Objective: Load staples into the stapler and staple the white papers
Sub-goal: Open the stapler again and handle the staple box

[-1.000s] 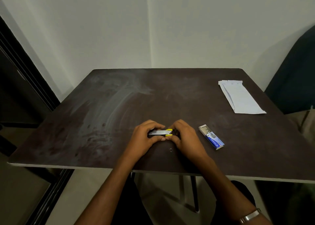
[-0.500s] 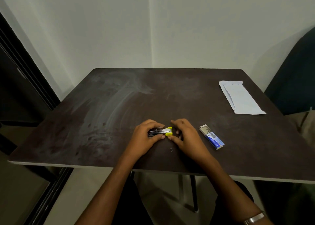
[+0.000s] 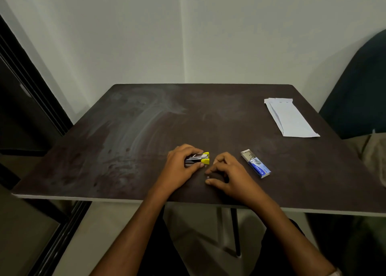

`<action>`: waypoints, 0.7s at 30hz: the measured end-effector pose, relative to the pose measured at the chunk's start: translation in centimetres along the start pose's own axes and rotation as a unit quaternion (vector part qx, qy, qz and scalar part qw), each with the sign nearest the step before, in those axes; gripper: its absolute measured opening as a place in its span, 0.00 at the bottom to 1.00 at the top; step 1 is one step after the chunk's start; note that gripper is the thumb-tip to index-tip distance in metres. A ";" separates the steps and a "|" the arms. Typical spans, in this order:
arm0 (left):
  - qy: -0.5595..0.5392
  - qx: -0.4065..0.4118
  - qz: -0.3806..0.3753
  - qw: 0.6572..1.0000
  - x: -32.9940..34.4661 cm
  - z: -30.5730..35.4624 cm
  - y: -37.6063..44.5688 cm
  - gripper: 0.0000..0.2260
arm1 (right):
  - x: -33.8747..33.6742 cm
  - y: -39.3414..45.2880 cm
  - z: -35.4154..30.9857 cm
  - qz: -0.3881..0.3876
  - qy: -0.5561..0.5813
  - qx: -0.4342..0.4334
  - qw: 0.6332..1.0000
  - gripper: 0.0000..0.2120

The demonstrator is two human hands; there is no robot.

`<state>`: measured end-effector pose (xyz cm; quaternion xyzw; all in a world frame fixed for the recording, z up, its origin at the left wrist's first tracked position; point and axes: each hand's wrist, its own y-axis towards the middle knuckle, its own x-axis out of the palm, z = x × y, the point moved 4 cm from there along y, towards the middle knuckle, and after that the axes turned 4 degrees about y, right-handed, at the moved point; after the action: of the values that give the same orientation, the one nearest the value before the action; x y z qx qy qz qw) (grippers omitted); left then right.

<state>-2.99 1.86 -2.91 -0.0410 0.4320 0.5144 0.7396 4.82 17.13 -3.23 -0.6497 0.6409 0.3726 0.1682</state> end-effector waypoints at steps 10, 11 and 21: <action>0.019 0.003 0.003 1.000 1.4 1.1 0.4 0.14 | -0.6 -0.4 -0.2 0.006 0.013 0.002 1.000 0.05; 0.024 0.003 0.007 1.000 1.5 1.2 0.4 0.13 | -1.1 -0.6 0.0 0.020 0.017 0.009 1.000 0.05; 0.053 0.001 0.001 0.999 3.6 2.6 1.5 0.13 | -9.5 -0.4 3.5 0.166 -0.077 0.131 0.974 0.07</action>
<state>-2.23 6.49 -3.19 -0.0671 0.4706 0.5122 0.7154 5.18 26.34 1.03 -0.4758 0.7682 0.3571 0.2364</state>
